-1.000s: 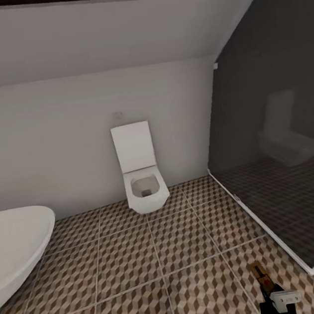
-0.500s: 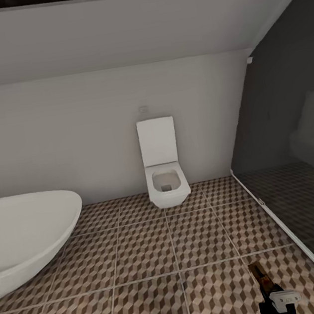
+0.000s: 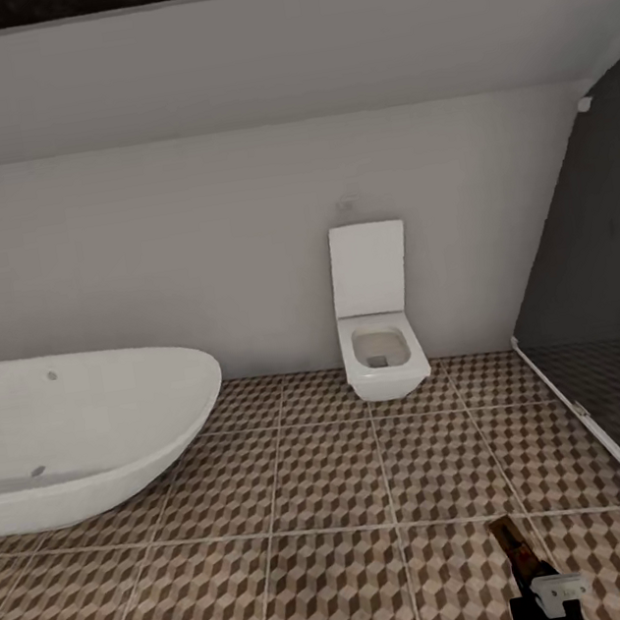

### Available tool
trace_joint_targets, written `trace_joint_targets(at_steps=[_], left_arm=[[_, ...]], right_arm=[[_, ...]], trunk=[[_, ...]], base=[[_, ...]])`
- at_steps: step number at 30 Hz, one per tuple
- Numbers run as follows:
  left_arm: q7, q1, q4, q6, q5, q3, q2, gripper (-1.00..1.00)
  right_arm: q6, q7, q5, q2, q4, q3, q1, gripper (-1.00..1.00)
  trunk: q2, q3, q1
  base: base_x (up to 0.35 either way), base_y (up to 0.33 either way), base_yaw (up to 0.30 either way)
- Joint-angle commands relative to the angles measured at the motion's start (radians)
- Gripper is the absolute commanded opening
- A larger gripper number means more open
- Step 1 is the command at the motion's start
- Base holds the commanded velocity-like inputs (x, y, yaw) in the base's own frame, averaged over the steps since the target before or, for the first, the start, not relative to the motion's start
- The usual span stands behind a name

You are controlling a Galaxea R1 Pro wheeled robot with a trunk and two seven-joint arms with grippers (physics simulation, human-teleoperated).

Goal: Take the four mousetraps from the cabinet in the bathroom and place them on the bathroom floor. Make sure all four end up on the same floor surface, and ensure that at least two of them are either under or directly next to the same bathroom sink.

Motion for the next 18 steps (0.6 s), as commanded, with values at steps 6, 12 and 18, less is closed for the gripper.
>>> trace_joint_targets(at_steps=[6,12,18], left_arm=[[0.016,-0.001,0.002,-0.002,-0.008,-0.007,-0.001,-1.00],[0.016,-0.001,0.002,-0.002,-0.008,-0.007,0.000,-1.00],[0.016,-0.001,0.002,-0.002,-0.008,-0.007,0.000,-1.00]], right_arm=[[-0.003,0.000,-0.009,0.000,-0.001,0.008,0.000,-1.00],[-0.003,0.000,-0.009,0.000,-0.001,0.008,-0.001,-1.00],[-0.003,0.000,-0.009,0.000,-0.001,0.008,0.000,-1.00]], trunk=[[0.000,-0.003,0.000],[0.000,-0.006,0.000],[0.000,-0.009,0.000]], base=[[-0.004,0.007,0.285],[0.000,0.136,0.286],[0.000,0.247,0.285]])
